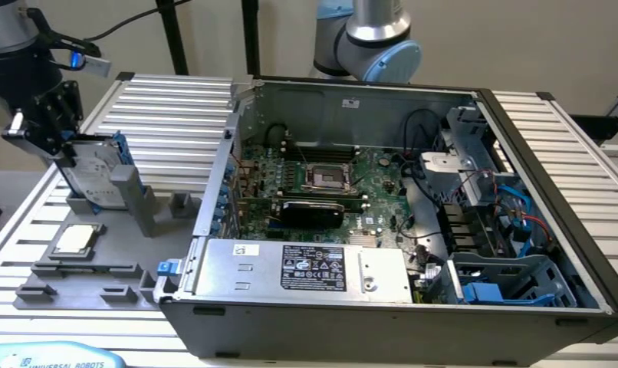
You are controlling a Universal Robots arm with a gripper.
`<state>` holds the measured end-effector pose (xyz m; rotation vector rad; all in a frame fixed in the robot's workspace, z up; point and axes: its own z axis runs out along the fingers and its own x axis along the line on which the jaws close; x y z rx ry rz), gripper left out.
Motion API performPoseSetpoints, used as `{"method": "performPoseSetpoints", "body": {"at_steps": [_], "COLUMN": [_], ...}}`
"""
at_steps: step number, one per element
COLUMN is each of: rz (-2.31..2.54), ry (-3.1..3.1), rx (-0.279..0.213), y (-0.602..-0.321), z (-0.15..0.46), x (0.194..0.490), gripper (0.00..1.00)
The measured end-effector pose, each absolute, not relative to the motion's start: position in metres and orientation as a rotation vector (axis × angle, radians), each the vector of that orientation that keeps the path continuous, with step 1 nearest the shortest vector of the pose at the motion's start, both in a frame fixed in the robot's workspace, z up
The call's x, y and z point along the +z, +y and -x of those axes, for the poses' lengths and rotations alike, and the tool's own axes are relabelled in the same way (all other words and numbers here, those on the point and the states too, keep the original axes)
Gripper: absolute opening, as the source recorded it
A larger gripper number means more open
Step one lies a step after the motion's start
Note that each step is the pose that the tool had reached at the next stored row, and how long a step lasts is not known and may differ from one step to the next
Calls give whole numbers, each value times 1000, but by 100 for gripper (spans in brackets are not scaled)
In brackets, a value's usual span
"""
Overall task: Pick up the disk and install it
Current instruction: 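Pick up the disk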
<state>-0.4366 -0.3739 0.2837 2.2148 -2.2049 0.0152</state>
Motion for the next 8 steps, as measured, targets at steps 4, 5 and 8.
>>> {"method": "performPoseSetpoints", "body": {"at_steps": [4,5,8], "rz": [-2215,-2215,-2215], "ry": [-2205,-2205,-2205], "rx": [15,15,15], "y": [-374,-374,-375], "z": [437,437,437], "x": [284,284,284], "gripper": [33,33,33]}}
